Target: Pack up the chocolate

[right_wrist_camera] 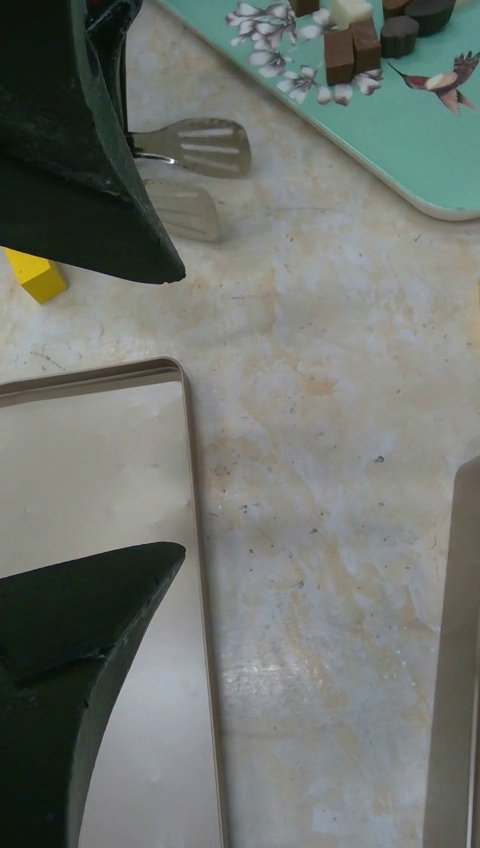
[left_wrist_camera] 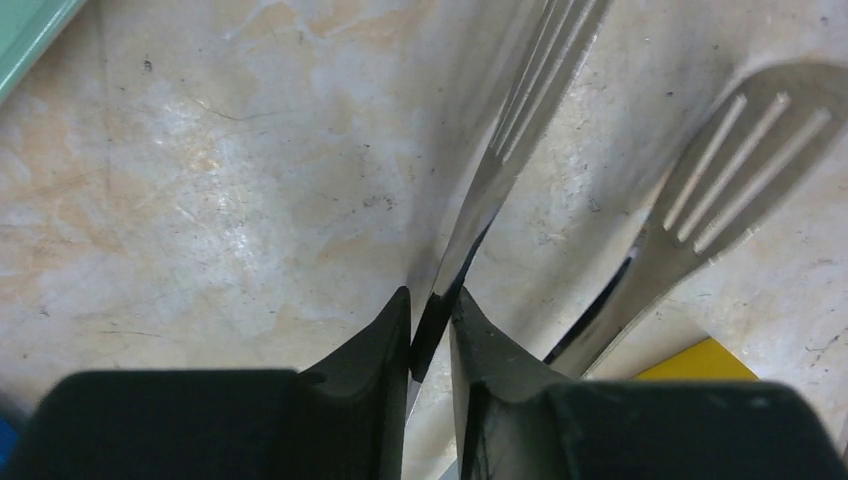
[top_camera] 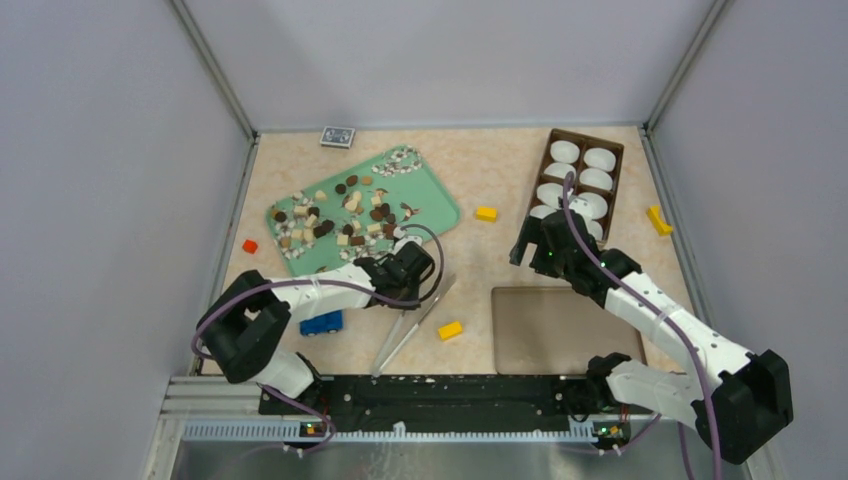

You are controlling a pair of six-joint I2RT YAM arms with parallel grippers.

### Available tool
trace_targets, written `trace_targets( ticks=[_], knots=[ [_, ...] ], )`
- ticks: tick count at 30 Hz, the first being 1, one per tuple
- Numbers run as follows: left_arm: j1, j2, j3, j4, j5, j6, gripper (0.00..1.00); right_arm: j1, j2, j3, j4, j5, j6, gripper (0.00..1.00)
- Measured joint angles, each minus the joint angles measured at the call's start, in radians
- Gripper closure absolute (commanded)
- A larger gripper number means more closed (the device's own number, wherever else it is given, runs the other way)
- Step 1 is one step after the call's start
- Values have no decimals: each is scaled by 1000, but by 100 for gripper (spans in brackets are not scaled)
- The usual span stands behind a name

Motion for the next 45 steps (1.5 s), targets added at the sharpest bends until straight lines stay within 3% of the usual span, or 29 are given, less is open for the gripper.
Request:
trace_targets(
  ticks=[9, 16, 23, 30, 37, 45],
  knots=[
    [-7, -4, 111, -84, -17, -39, 100, 0, -29, -5, -9, 16, -7, 2],
    [-7, -29, 290, -240, -93, -106, 100, 0, -47, -5, -14, 21, -21, 2],
    [-6, -26, 496, -436, -241, -371, 100, 0, -79, -5, -15, 26, -28, 2],
    [-7, 105, 575, -484, -253, -679, 100, 0, -85, -5, -15, 23, -43, 2],
    [-30, 303, 604, -541, -230, -875, 100, 0, -112, -39, -19, 15, -53, 2],
    [-63, 322, 546, -568, -197, -1000, 100, 0, -146, -107, -19, -1, -54, 3]
  ],
)
